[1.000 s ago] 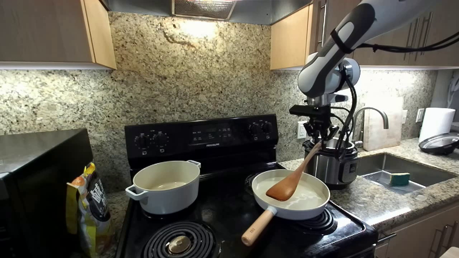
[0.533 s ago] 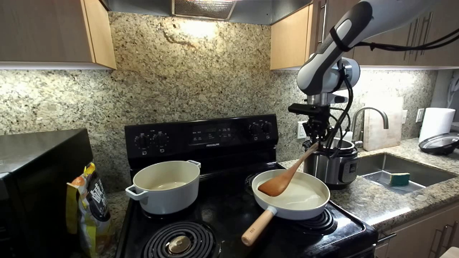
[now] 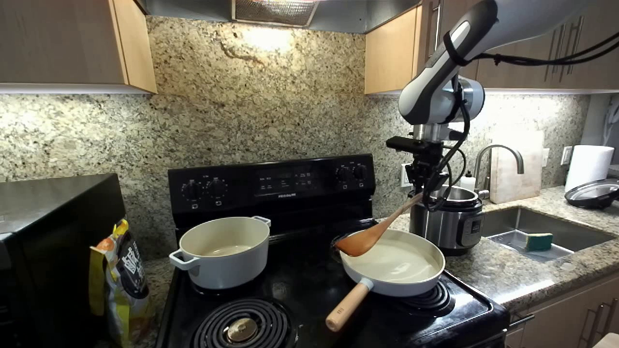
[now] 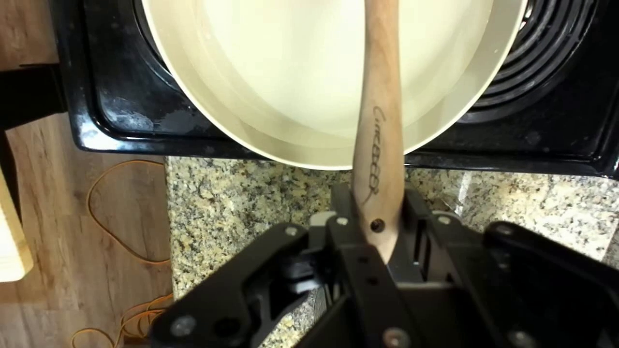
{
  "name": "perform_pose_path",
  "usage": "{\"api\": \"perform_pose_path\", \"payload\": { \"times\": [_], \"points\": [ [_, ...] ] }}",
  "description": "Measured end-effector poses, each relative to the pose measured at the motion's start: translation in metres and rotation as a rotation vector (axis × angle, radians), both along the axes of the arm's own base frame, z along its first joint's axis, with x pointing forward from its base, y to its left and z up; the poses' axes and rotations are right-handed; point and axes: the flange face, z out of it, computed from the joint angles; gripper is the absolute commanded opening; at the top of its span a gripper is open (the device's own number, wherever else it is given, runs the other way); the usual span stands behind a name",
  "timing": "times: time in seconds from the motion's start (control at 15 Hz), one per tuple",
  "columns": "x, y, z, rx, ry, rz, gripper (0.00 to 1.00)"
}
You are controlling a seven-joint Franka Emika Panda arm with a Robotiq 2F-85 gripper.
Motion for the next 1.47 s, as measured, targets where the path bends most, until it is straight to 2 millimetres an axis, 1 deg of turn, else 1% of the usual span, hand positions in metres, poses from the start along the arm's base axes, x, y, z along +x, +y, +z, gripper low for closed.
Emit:
{"api": "perform_pose_path", "payload": {
  "times": [0.2, 0.27, 0.47, 0.67, 0.93, 1.2, 1.33, 1.47],
  "points": [
    [0.000, 0.000, 0.000, 0.000, 0.000, 0.000, 0.26],
    [0.000, 0.000, 0.000, 0.000, 0.000, 0.000, 0.11],
    [-0.001, -0.002, -0.001, -0.003, 0.004, 0.000, 0.11],
    [-0.004, -0.011, -0.010, -0.014, 0.025, -0.025, 0.11],
    [-0.012, -0.032, -0.026, -0.056, 0.071, -0.086, 0.11],
    [-0.024, -0.061, -0.044, -0.115, 0.127, -0.158, 0.11],
    [-0.028, -0.077, -0.048, -0.143, 0.143, -0.197, 0.11],
    [-0.028, -0.094, -0.046, -0.170, 0.142, -0.235, 0.11]
  ]
}}
